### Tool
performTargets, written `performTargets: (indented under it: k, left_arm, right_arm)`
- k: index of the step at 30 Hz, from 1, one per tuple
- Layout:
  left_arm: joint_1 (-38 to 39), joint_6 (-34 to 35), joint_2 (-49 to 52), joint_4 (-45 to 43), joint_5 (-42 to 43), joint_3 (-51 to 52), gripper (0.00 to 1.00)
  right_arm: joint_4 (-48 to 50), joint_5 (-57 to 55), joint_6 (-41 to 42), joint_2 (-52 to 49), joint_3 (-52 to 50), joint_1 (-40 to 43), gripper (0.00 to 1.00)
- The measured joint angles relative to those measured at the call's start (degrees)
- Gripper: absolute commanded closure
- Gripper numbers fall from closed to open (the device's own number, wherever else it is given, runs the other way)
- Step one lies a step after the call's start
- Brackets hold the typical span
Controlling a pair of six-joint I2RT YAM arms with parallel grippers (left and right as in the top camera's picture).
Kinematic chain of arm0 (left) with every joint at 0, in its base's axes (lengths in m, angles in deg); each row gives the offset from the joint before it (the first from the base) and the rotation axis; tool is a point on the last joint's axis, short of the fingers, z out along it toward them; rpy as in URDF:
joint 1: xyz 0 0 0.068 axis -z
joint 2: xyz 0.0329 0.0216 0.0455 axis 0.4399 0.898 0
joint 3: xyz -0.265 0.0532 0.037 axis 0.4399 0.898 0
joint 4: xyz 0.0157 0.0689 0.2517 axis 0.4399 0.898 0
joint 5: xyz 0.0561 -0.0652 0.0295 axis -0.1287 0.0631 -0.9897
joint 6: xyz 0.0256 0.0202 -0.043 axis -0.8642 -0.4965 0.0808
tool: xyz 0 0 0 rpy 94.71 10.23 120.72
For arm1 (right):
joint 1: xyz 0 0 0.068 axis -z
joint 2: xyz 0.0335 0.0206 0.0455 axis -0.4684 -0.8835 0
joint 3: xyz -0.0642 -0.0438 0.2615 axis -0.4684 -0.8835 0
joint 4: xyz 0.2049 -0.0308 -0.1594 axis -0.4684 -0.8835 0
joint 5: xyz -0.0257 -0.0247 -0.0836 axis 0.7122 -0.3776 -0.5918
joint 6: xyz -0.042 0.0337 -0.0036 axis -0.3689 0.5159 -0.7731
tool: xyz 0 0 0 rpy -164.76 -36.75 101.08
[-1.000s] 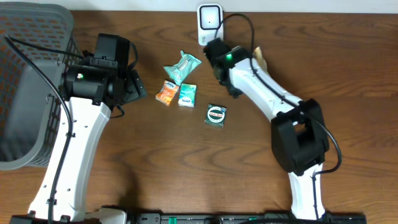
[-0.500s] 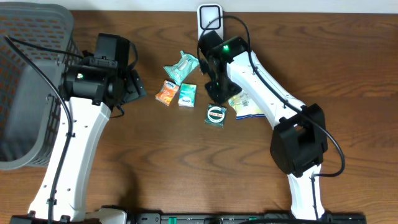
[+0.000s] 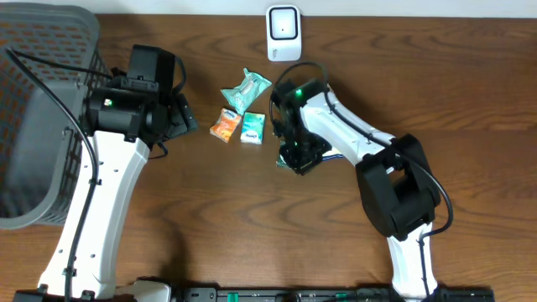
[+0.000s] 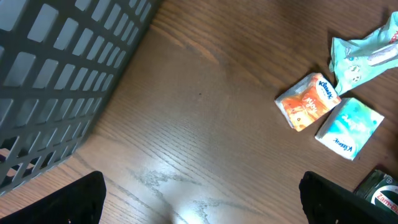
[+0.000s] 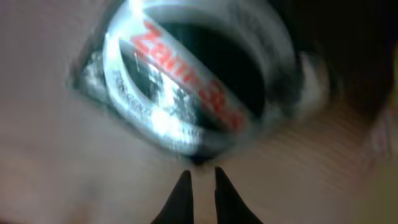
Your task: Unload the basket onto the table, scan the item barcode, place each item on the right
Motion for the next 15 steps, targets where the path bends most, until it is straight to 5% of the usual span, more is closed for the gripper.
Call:
performTargets:
  k: [7, 15]
  left_arm:
    - [0.0, 0.0, 0.0, 0.0, 0.0, 0.0, 0.02]
    - [0.0, 0.0, 0.0, 0.0, 0.0, 0.0, 0.02]
  right_arm:
    - [14.9, 1.9, 2.5, 0.0, -0.3, -0.5, 0.85]
    - [3.3, -0.2, 2.5, 0.0, 16.2, 2.2, 0.87]
